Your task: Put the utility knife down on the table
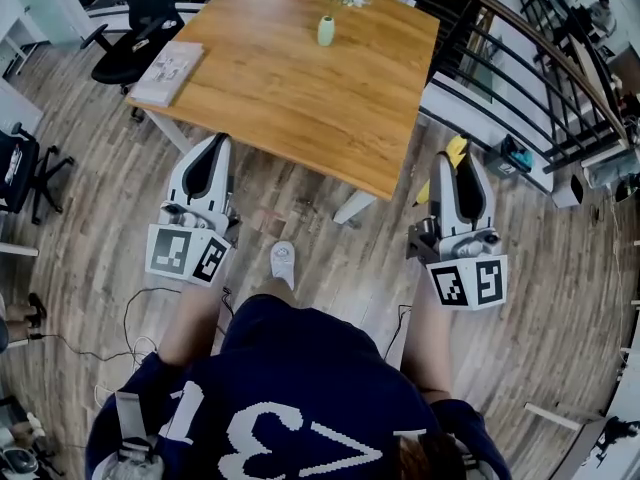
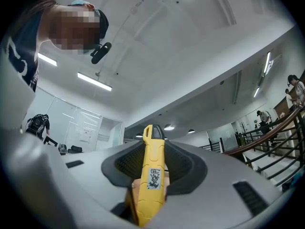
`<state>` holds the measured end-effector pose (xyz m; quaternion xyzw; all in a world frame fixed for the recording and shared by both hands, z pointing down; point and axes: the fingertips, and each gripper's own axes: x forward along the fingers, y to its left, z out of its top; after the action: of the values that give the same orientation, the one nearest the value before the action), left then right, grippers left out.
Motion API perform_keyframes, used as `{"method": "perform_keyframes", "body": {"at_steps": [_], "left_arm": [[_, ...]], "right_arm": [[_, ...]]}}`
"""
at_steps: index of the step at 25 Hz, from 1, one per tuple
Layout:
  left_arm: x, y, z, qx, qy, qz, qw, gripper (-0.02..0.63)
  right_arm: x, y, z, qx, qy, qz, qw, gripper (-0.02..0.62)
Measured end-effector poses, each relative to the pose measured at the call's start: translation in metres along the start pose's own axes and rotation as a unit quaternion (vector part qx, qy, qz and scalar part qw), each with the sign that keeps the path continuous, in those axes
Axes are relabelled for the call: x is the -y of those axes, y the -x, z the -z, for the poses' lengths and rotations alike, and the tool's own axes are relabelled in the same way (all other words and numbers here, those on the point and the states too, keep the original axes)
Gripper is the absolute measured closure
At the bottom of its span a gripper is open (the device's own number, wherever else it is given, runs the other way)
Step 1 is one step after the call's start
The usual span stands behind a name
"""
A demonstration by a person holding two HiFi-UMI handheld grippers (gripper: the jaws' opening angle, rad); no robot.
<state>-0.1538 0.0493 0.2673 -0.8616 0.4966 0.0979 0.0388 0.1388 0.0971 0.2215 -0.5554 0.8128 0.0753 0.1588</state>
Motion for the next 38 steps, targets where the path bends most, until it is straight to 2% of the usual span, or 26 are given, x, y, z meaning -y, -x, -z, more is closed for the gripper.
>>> {"method": "perform_keyframes", "body": {"at_steps": [7,13,19,26,31,38], "left_arm": [[-0.076,-0.078,0.004,-0.001,-0.002,0.011,0.9999,0.583],[-0.113,-0.125,0.016,-0.013,0.005,0.024,0.9996,0.583],[-0.127,-0.161,0.045,-0.033,0.026,0.025,0.9988,0.583],[-0.136,-0.211,0.049,-0.025,0.02,0.006,0.9995,0.583],[-0.14,-0.267,0.051,-0.015,0.01,-0.012,0.9998,0.583],[-0.135,-0.321,0.078,-0.032,0.013,-0.03,0.999,0.583]], "right_arm": [[0.013,-0.104,0.026,0.008,-0.006,0.005,1.0,0.456],[0.029,-0.145,0.052,-0.008,-0.017,0.027,0.999,0.456],[0.056,-0.177,0.077,-0.029,-0.026,0.036,0.999,0.456],[0.087,-0.239,0.089,-0.016,-0.035,0.0,0.999,0.456],[0.128,-0.286,0.094,-0.008,-0.041,-0.025,0.999,0.456],[0.175,-0.331,0.137,-0.042,-0.071,-0.047,0.996,0.456]]}}
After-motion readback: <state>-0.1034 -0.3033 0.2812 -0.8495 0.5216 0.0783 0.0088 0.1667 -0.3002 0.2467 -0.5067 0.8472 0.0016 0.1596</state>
